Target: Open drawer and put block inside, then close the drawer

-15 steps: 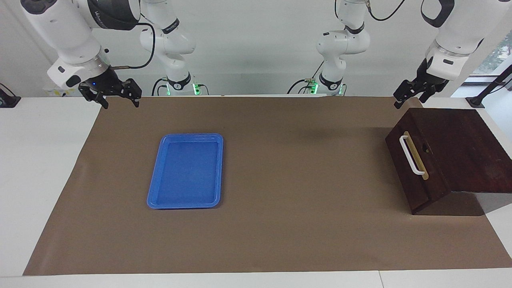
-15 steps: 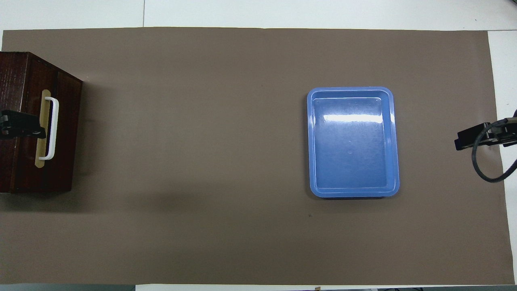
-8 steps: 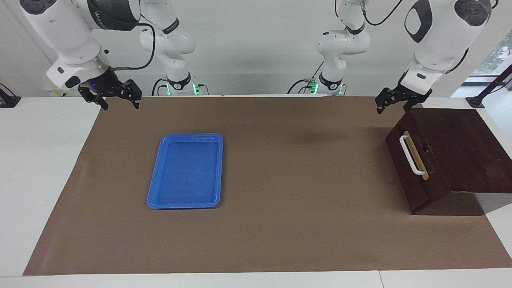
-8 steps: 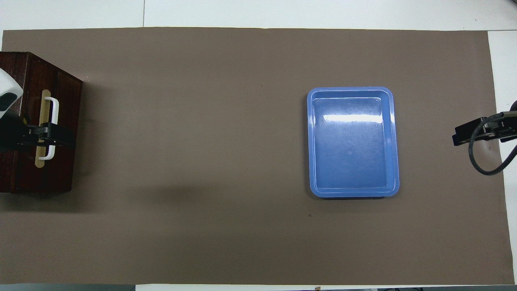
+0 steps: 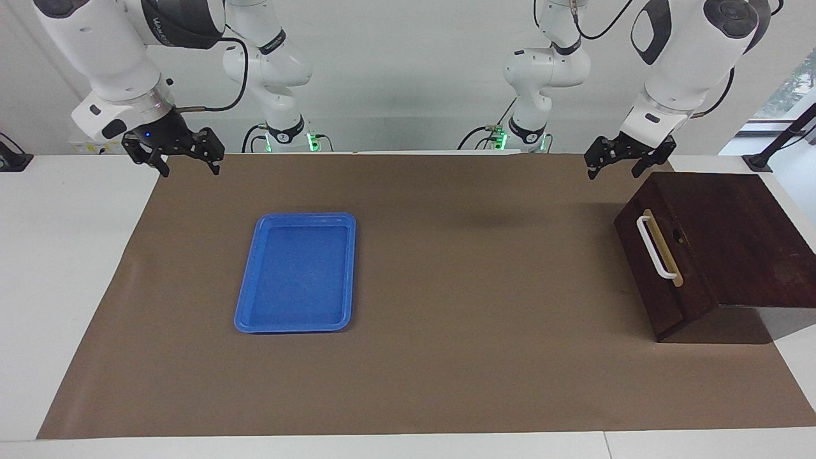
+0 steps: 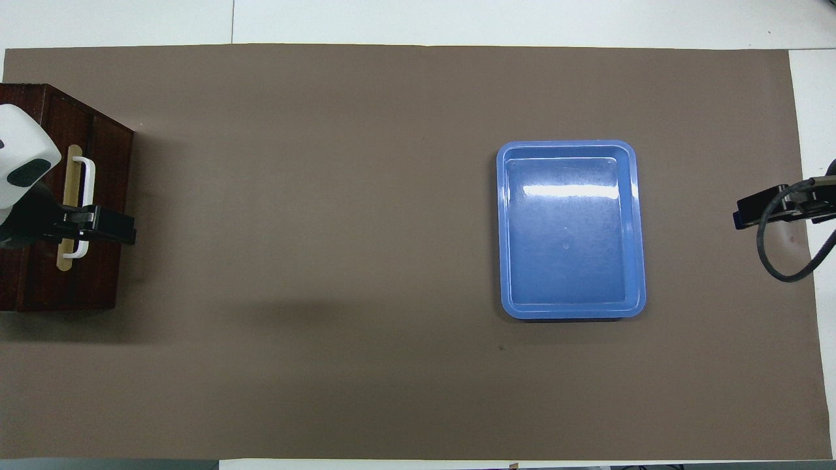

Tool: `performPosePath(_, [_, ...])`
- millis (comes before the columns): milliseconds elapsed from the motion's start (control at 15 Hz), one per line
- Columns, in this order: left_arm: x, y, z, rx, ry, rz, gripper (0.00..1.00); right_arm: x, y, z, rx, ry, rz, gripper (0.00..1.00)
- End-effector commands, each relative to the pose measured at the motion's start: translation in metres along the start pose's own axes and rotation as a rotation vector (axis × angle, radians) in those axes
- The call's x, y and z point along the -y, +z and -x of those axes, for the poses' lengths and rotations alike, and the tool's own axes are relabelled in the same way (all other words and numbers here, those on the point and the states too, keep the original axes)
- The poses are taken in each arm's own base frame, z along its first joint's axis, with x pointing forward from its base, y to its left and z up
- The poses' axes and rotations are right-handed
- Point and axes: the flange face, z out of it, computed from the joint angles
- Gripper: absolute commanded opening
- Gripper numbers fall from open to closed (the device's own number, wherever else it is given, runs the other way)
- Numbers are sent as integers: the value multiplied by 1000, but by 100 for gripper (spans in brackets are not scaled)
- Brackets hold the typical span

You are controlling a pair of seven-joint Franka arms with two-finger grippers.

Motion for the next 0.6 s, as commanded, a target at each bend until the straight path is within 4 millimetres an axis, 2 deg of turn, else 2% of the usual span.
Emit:
performPosePath(0, [1,0,8,22,73,12,99,1,-3,2,-12,12,27,100])
performPosePath(133, [0,0,10,37,124,14,99,1,-3,2,-12,13,26,100])
performPosePath(533, [-1,1,11,45,127,14,100,-2,-2,2,-9,19,25,100])
